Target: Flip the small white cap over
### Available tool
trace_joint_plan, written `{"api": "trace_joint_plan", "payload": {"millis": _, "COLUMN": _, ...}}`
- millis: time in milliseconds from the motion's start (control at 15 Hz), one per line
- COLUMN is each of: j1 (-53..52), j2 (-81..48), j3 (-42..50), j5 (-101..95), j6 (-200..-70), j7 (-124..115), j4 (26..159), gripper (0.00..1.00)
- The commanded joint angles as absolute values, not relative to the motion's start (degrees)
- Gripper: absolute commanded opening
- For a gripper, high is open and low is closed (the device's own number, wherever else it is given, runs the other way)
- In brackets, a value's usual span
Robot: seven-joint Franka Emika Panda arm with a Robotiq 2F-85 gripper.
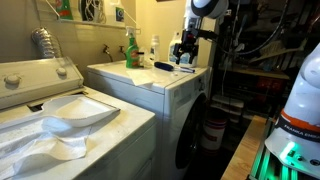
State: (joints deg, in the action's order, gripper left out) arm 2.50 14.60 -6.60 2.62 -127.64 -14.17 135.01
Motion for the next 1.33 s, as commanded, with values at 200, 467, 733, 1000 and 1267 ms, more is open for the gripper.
{"api": "trace_joint_plan", "payload": {"millis": 200, "j1": 0.86, "j2": 8.31, "j3": -5.33, "j5": 2.28, "j6": -128.92, "j7": -14.75, "j4": 129.84, "gripper": 1.0}}
{"api": "trace_joint_plan", "payload": {"millis": 467, "j1": 0.84, "j2": 7.79, "j3": -5.31, "j5": 2.29, "j6": -128.92, "j7": -14.75, "j4": 129.23, "gripper": 1.0}}
{"api": "trace_joint_plan", "payload": {"millis": 733, "j1": 0.84, "j2": 7.79, "j3": -5.31, "j5": 2.29, "j6": -128.92, "j7": -14.75, "j4": 129.2, "gripper": 1.0}}
{"api": "trace_joint_plan", "payload": {"millis": 1000, "j1": 0.7, "j2": 7.28, "j3": -5.22, "j5": 2.96, "j6": -128.08, "j7": -13.89, "j4": 128.7, "gripper": 1.0}}
{"api": "trace_joint_plan", "payload": {"millis": 1267, "j1": -0.3, "j2": 5.97, "j3": -5.0, "j5": 4.42, "j6": -127.53, "j7": -12.05, "j4": 127.67, "gripper": 1.0}}
